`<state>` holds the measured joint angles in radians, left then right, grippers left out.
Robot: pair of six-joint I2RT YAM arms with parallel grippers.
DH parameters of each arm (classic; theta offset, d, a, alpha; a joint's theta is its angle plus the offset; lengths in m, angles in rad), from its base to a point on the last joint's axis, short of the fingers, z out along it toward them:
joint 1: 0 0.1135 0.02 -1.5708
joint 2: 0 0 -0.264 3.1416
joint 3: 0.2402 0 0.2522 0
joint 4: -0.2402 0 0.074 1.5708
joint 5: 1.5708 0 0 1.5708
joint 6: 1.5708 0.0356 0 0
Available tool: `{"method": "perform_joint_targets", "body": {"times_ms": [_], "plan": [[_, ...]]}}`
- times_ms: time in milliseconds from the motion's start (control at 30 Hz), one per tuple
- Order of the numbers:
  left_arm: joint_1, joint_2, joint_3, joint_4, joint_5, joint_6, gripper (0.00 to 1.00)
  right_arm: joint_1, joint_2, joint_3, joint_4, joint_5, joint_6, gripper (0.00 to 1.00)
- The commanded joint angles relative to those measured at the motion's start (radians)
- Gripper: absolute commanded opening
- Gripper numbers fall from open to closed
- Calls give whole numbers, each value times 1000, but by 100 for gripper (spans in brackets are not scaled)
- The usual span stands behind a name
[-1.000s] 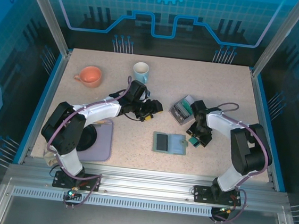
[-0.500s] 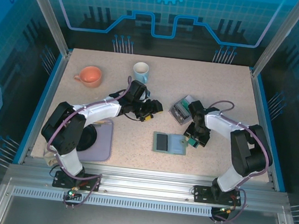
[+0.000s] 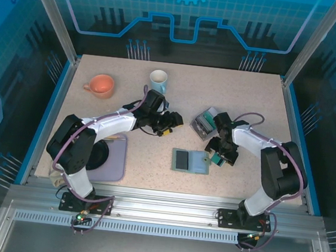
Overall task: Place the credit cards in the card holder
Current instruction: Pick up the credit card from the bottom-right of the table.
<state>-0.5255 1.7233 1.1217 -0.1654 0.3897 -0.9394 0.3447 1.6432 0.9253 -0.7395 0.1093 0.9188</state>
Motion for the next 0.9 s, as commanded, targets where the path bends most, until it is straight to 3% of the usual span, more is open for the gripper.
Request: {"method": "perform_joint_targets", "body": {"times_ms": [0, 333, 667, 867], "plan": [[7, -11, 27, -26, 24, 18, 65, -11, 56, 30, -22, -2, 13, 84], [7, -13, 29, -26, 24, 19, 65, 9, 58, 19, -54, 17, 147, 80], [8, -22, 18, -28, 21, 22, 65, 11, 34, -16, -15, 2, 151, 67], [7, -25, 16, -25, 22, 19, 65, 13, 37, -8, 30, -17, 60, 62]]}}
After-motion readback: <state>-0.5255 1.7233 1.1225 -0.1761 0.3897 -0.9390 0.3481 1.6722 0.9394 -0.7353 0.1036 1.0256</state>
